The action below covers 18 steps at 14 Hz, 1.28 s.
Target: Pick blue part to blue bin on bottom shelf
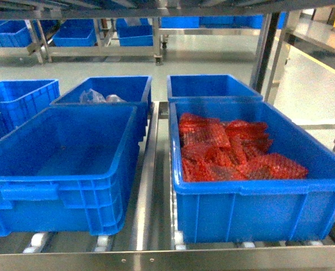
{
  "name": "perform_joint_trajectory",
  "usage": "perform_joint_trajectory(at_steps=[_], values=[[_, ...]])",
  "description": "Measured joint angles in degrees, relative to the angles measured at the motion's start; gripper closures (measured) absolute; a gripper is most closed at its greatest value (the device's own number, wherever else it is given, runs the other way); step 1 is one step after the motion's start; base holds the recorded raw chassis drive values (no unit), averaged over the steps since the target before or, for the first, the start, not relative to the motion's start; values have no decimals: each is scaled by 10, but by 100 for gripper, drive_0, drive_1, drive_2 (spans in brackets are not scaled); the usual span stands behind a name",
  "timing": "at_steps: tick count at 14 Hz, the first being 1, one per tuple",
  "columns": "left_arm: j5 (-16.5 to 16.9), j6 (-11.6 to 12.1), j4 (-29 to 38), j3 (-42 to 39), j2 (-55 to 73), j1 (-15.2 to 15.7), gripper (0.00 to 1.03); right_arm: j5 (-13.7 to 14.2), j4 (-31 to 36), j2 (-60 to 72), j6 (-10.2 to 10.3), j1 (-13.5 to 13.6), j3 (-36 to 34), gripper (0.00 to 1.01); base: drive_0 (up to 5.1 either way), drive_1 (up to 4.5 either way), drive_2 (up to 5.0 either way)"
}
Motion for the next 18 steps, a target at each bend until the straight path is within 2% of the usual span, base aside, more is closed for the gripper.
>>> perform_joint_trajectory(at_steps=[18], values=[[0, 0, 0, 0, 0, 0, 60, 0, 1, 0, 0, 0, 0, 3, 0, 0, 0]])
